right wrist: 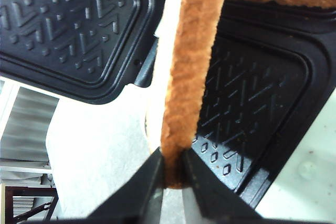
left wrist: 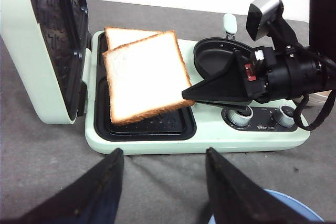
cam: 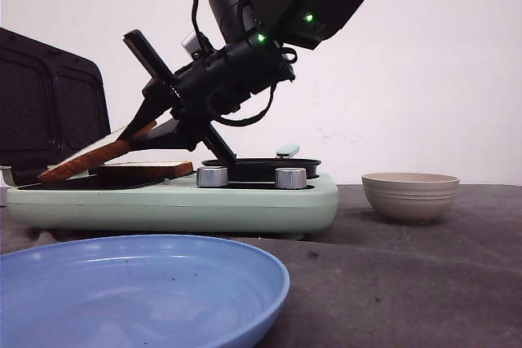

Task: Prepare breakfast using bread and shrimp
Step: 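Lift the bread with the right gripper toward the sandwich press, then lower the bread onto the nearer grill plate and open right gripper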

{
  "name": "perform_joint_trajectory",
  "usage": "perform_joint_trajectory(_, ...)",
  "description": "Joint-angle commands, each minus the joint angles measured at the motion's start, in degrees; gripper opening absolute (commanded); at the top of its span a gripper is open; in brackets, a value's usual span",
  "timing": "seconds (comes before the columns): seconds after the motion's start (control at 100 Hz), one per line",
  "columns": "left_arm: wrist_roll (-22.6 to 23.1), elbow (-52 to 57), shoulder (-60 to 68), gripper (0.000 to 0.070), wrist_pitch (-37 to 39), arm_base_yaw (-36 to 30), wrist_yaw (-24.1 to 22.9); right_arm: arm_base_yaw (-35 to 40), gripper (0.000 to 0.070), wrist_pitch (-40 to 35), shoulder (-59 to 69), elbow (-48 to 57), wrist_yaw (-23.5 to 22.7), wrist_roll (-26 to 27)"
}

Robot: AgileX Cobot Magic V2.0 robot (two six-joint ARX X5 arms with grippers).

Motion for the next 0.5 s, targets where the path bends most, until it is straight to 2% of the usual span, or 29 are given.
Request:
perform_joint_trajectory(0.0, 0.9, 0.3, 0.0, 0.0232, 0.7, -0.1, -0.2, 0.7, 0.0003, 1.0, 1.4, 1.7, 0.4, 0.4)
perform_joint_trajectory(0.43, 0.9, 0.3, 0.0, 0.0232, 0.6, -0.1, -0.2, 2.5, 0.0006, 0.1, 1.4, 1.7, 4.0, 0.1)
perform_joint_trajectory(0.49, 0.9, 0.3, 0.0, 0.0232, 0.6, -0.1, -0.2, 2.7, 0.0041, -0.2, 1.4, 1.7, 4.7, -0.1)
